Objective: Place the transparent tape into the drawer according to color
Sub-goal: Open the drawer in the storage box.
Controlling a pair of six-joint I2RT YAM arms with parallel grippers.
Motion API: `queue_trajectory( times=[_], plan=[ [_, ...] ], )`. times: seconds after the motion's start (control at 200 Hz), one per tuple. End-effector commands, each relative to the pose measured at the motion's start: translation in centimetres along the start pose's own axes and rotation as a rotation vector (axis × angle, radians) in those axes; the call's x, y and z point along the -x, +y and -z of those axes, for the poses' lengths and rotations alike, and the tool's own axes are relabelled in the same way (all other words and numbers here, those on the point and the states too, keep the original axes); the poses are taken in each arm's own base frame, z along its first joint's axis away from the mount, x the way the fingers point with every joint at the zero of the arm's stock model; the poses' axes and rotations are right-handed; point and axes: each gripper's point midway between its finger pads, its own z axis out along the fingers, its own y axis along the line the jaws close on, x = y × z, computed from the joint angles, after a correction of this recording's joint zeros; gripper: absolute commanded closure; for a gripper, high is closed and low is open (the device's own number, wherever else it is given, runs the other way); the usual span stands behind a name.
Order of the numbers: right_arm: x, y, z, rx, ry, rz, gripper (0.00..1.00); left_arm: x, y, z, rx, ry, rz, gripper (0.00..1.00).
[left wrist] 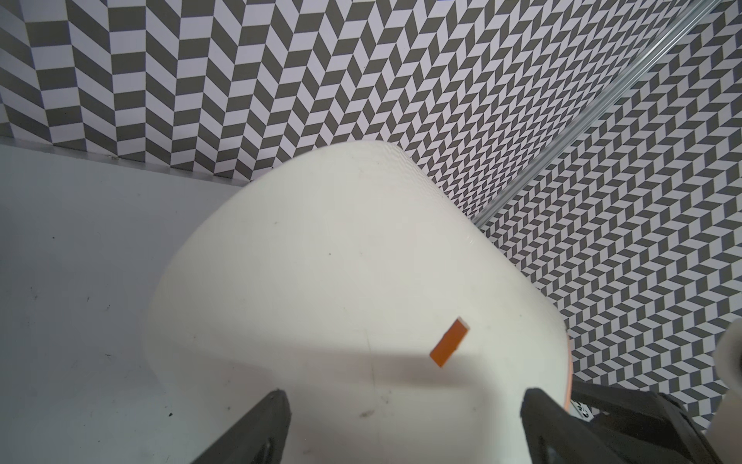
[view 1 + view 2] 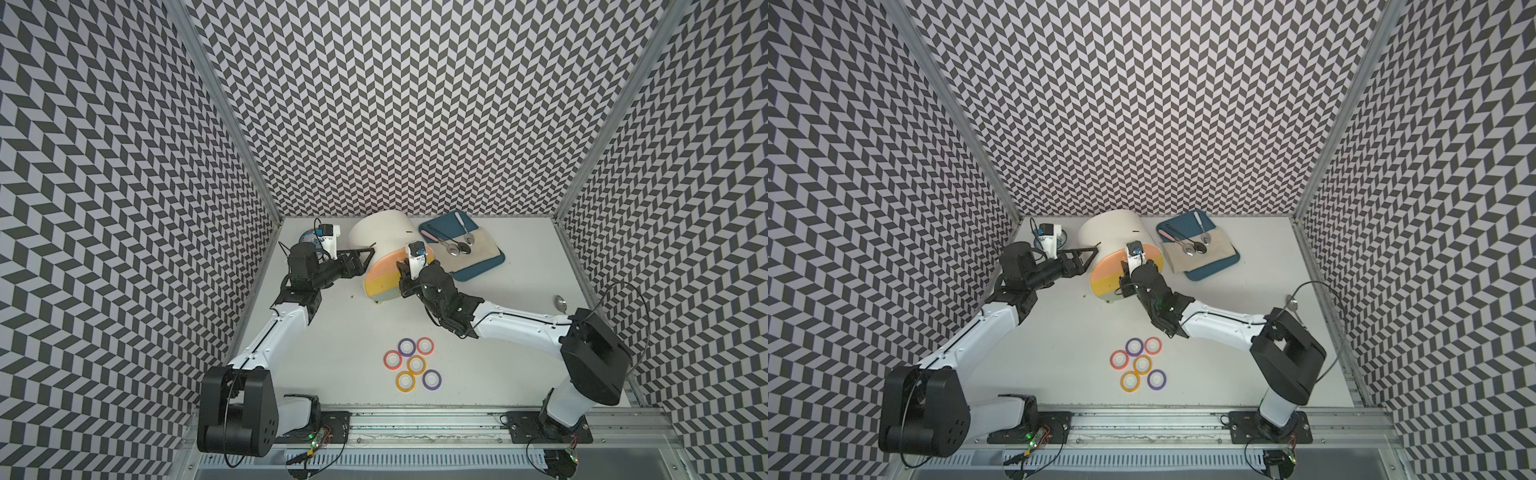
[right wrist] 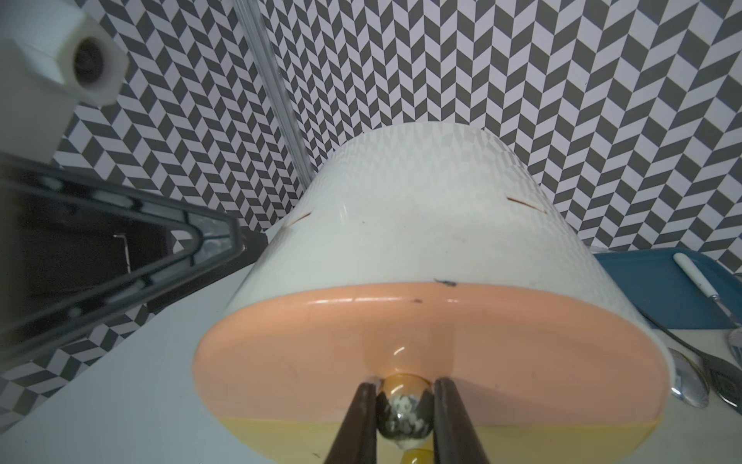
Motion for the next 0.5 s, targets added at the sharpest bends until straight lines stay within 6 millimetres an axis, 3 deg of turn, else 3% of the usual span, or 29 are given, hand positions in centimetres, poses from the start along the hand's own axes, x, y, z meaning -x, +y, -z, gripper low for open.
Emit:
queue_trajectory(
  times=[0.0,0.11,0.491],
  plan=[
    [0.9,0.4,-0.3,-0.002,-0.023,-0.024,0.89,0.8,-0.2,0.1,-0.011,-0.017,-0.033,0.06],
    [0.7,0.3,-0.1,0.0,-0.008,-0.03,1.0,0.7,-0.1,0.0,-0.008,-0.015,-0.033,0.06],
    [0.1,0.0,2.0,0.012,0.015,-0.042,1.0,0.6,0.4,0.0,0.021,-0.01,-0.035,0.06]
  ],
)
